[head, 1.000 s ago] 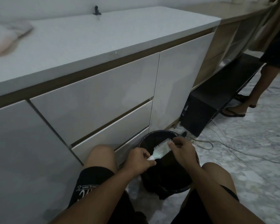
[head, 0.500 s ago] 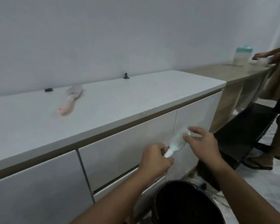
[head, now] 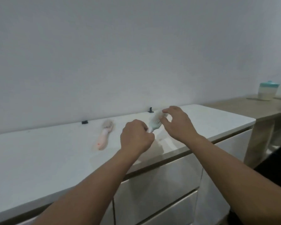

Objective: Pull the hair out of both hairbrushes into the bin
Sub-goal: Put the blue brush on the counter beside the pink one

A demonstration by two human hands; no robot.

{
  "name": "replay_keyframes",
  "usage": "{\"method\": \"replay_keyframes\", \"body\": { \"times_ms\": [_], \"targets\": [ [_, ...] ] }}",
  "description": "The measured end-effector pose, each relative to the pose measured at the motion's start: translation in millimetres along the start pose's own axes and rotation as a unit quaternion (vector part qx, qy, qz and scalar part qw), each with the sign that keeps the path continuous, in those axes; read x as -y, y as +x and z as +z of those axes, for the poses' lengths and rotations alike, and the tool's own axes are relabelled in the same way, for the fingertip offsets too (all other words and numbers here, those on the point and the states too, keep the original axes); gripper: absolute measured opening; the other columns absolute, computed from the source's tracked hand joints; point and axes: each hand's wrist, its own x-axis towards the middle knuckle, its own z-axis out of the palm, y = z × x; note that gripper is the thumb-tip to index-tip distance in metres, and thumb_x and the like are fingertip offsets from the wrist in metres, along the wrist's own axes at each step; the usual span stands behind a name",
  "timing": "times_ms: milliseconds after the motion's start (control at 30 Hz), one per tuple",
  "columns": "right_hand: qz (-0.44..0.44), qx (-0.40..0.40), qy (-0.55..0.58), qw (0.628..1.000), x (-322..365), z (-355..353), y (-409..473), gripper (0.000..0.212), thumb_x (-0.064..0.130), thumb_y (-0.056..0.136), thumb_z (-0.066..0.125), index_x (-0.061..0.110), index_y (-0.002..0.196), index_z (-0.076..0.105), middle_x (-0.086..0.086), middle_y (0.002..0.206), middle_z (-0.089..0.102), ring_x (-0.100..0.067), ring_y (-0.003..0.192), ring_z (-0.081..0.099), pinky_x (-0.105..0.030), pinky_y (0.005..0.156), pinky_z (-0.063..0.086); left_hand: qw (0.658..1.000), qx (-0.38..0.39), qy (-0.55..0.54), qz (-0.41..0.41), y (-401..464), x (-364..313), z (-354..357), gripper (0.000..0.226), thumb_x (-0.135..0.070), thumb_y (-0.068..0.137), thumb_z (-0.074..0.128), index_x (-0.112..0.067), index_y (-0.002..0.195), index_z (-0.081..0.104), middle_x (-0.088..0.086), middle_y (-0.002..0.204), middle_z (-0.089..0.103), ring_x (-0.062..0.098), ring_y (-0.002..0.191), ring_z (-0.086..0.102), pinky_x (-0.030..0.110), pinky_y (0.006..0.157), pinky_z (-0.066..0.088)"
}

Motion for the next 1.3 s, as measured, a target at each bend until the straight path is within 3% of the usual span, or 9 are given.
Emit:
{"method": "replay_keyframes", "body": {
  "times_ms": [167,367,567,733,900,1033,1100,1167,1300],
  "targets": [
    [-0.047,0.11,-0.03,0.992,20.4,39.4,22.4,0.043,0.028,0.096,0.051,0.018,0.138,0.05,0.0,0.148,0.046,-0.019,0.136,0.041,-0.031,0.113,0.03,0.996,0.004,0.051,-0.071,27.2,38.9,-8.9,0.012,-0.022,0.073,0.061,-0.013,0.065,0.059,0.006,0.068,0.063,0.026,0.075,0.066,0.026,0.052,0.036],
    [-0.059,0.149,0.002,0.987,31.5,81.0,20.2,0.042,0.029,0.095,0.054,0.023,0.137,0.052,0.005,0.142,0.053,-0.017,0.124,0.052,-0.032,0.106,0.04,0.993,0.012,0.058,-0.098,44.5,67.3,-3.8,0.028,-0.033,0.077,0.067,-0.008,0.088,0.07,0.009,0.089,0.072,0.027,0.086,0.069,0.033,0.071,0.053],
    [-0.061,0.149,-0.054,0.985,25.5,99.6,24.4,0.039,0.032,0.094,0.051,0.028,0.133,0.055,0.004,0.131,0.062,-0.02,0.115,0.057,-0.033,0.1,0.042,0.993,0.034,0.054,-0.102,52.0,75.7,2.5,0.04,-0.048,0.079,0.068,-0.008,0.082,0.065,0.008,0.086,0.071,0.026,0.083,0.069,0.027,0.059,0.041],
    [-0.063,0.15,-0.084,0.983,24.6,103.3,26.0,0.042,0.034,0.094,0.048,0.032,0.136,0.051,0.001,0.13,0.063,-0.024,0.119,0.055,-0.038,0.098,0.043,0.989,0.04,0.061,-0.13,54.7,72.6,1.4,0.037,-0.045,0.075,0.066,-0.01,0.085,0.066,0.006,0.088,0.072,0.025,0.084,0.069,0.026,0.059,0.041],
    [-0.049,0.154,-0.08,0.984,22.9,104.0,25.2,0.043,0.035,0.094,0.046,0.034,0.137,0.048,0.001,0.131,0.061,-0.024,0.121,0.053,-0.041,0.101,0.041,0.988,0.053,0.029,-0.139,48.9,66.0,-7.5,0.031,-0.044,0.073,0.062,-0.014,0.067,0.055,0.003,0.063,0.058,0.02,0.063,0.061,0.023,0.045,0.031],
    [-0.037,0.158,-0.092,0.982,24.1,100.9,22.9,0.048,0.035,0.094,0.045,0.032,0.141,0.041,-0.001,0.133,0.059,-0.025,0.122,0.051,-0.04,0.101,0.04,0.992,0.052,0.013,-0.118,38.3,57.9,-15.1,0.032,-0.035,0.077,0.062,-0.013,0.061,0.048,0.01,0.07,0.059,0.024,0.072,0.065,0.026,0.043,0.026],
    [-0.021,0.164,-0.087,0.982,24.9,97.7,19.2,0.052,0.034,0.094,0.046,0.027,0.144,0.036,-0.005,0.135,0.057,-0.027,0.124,0.049,-0.04,0.103,0.038,0.993,0.045,0.005,-0.11,32.9,54.2,-17.0,0.029,-0.033,0.077,0.063,-0.004,0.076,0.059,0.011,0.086,0.06,0.028,0.089,0.065,0.027,0.048,0.033],
    [-0.003,0.164,-0.086,0.983,26.1,94.1,14.3,0.055,0.035,0.094,0.046,0.022,0.145,0.034,-0.008,0.137,0.054,-0.029,0.126,0.047,-0.04,0.104,0.037,0.994,0.04,0.009,-0.104,27.0,51.7,-16.6,0.043,-0.037,0.077,0.062,-0.002,0.101,0.061,0.017,0.106,0.059,0.032,0.106,0.06,0.035,0.072,0.05],
    [0.025,0.166,-0.095,0.981,27.0,84.7,0.9,0.052,0.04,0.094,0.045,0.014,0.139,0.039,-0.009,0.139,0.05,-0.03,0.128,0.044,-0.041,0.105,0.036,0.995,-0.024,0.088,-0.044,8.7,50.5,-16.4,0.056,-0.046,0.082,0.058,-0.013,0.126,0.053,0.004,0.13,0.049,0.023,0.122,0.045,0.036,0.097,0.043]
  ]
}}
